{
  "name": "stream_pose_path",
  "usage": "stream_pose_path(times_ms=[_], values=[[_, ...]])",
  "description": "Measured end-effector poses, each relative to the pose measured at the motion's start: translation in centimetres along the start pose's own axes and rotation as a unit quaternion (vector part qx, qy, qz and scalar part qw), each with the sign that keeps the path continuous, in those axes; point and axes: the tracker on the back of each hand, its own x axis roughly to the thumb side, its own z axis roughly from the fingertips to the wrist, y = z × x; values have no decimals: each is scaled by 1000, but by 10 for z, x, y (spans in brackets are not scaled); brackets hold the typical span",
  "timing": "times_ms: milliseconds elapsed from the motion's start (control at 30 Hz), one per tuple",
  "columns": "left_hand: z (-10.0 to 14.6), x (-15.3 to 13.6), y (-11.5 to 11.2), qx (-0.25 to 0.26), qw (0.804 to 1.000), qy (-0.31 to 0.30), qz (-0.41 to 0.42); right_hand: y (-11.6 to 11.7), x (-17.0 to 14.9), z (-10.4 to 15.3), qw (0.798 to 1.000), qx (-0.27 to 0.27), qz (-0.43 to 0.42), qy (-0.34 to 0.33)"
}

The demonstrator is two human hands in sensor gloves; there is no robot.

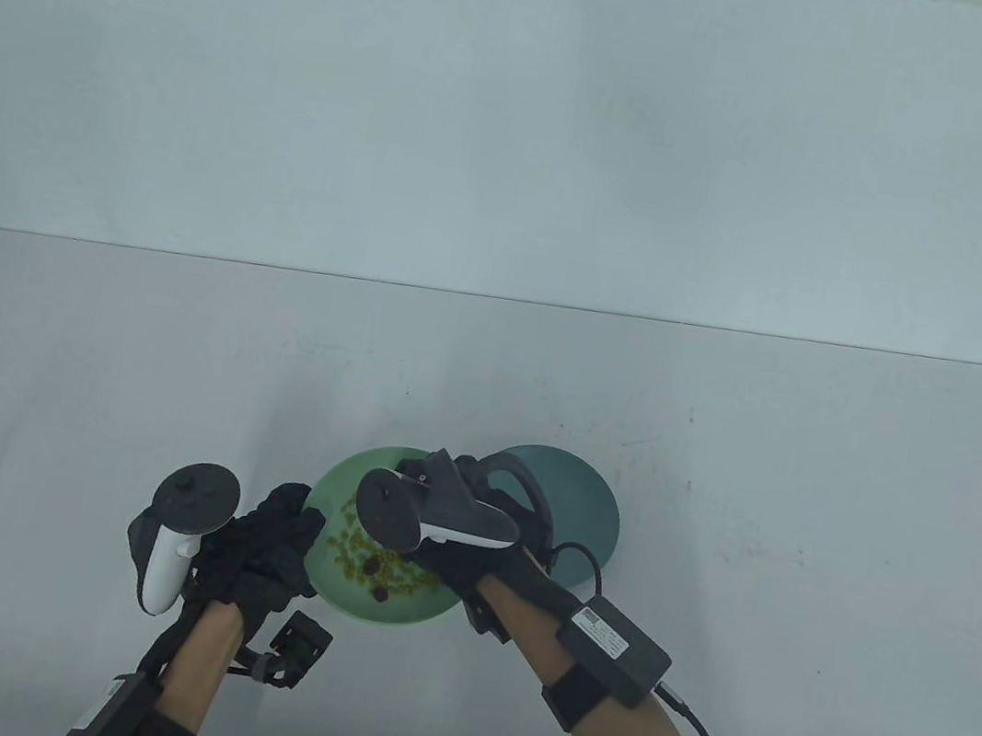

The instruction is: Pick cranberries with hand pinch into plate

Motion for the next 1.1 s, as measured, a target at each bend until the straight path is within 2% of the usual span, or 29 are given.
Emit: stream_pose_path(times_ms=[233, 467, 567, 700, 867, 1100], values=[[0, -2, 2, 5, 1000, 4, 2, -20, -40, 11, 998, -26, 0, 53], [0, -5, 7, 13, 1000, 11, 0, -12, -96, 20, 991, -24, -21, 133], [-1, -6, 9, 15, 1000, 11, 0, 5, -118, 23, 985, -10, -40, 168], [-2, -6, 10, 16, 1000, 12, 1, 42, -139, 23, 976, 24, -59, 210], [-2, -6, 10, 16, 1000, 9, 2, 81, -149, 20, 966, 61, -74, 239], [-2, -6, 11, 17, 1000, 10, 2, 110, -148, 15, 962, 93, -64, 250]])
